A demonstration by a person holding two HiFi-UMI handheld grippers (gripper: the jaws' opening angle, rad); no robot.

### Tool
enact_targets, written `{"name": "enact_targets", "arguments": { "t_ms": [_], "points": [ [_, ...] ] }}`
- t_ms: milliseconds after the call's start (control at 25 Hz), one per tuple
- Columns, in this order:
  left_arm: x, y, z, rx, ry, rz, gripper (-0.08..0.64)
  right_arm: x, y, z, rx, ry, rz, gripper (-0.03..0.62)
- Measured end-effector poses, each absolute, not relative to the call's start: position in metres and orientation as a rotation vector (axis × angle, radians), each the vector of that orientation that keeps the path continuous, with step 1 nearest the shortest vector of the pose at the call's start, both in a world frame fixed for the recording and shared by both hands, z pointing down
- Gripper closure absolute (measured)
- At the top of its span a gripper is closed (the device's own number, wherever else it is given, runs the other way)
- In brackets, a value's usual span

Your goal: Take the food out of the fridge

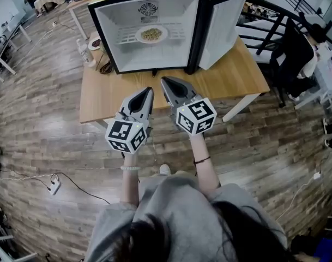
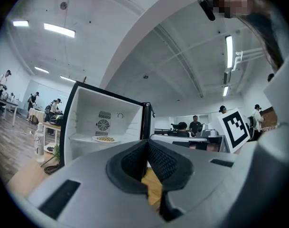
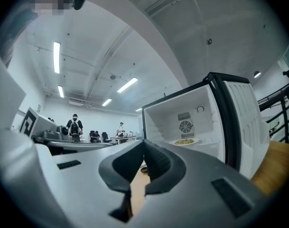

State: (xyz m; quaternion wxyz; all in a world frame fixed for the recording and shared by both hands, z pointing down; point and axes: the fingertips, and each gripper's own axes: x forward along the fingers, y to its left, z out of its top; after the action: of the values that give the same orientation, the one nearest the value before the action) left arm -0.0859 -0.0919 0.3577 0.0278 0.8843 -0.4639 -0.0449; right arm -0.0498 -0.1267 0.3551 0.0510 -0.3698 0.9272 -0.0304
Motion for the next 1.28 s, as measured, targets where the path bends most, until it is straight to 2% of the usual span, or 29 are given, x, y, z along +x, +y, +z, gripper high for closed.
{"name": "enact_targets", "arguments": {
  "t_ms": [560,1280],
  "points": [
    [-0.09,-0.122,0.376,2.69,-1.41,-0.123,0.552,-0.054,-0.158,0.374,-1.139,2.829,-0.172,0.583],
    [-0.091,-0.221,0.379,2.629,-1.477,-0.152,0.552,-0.057,-0.258,0.382,-1.037,2.893,-0.251,0.583]
  ]
}}
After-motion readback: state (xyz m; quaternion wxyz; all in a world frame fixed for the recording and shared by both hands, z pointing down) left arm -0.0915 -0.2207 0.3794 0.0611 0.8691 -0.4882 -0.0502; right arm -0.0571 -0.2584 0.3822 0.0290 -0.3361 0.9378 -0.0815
